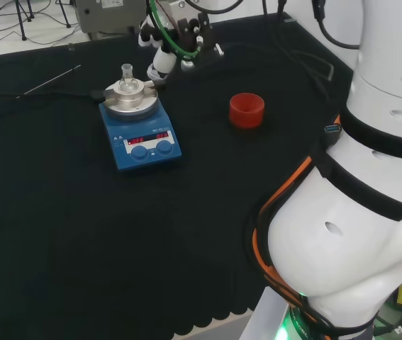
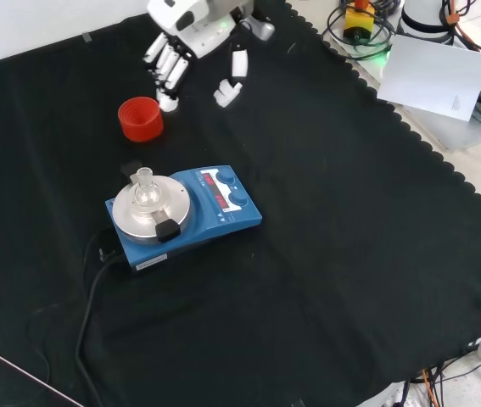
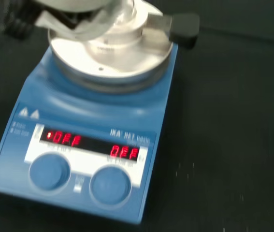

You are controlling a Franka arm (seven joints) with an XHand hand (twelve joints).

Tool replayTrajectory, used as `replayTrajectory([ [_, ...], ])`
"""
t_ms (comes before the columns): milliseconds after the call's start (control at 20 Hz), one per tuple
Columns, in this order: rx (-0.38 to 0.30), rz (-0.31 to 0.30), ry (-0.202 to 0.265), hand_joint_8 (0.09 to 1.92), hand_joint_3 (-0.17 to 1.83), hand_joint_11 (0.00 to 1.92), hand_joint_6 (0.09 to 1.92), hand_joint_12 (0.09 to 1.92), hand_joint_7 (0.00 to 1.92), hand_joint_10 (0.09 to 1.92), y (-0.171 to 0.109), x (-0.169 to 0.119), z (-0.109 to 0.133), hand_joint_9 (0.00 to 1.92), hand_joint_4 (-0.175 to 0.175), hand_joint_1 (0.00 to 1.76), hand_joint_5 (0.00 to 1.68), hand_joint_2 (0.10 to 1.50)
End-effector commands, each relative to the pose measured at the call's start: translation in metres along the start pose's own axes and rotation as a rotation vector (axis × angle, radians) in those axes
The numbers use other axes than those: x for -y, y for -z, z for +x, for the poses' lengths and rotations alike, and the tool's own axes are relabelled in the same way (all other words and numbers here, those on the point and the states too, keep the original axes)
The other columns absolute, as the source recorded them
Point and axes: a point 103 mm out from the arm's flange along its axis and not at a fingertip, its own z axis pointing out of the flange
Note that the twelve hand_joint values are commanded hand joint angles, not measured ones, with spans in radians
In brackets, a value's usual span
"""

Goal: Turn on the heater.

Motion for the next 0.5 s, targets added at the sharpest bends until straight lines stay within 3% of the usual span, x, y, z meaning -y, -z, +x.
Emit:
replayTrajectory([
  [50, 0.046, 0.067, -0.032, 0.57, 0.75, 0.61, 0.29, 1.28, 0.76, 0.48, -0.028, 0.049, 0.016, 1.00, 0.016, 1.00, 0.47, 0.58],
  [500, 0.077, 0.136, -0.031, 0.60, 0.79, 0.91, 0.24, 1.13, 1.00, 0.43, -0.055, 0.059, 0.028, 1.22, 0.000, 1.05, 0.46, 0.58],
])
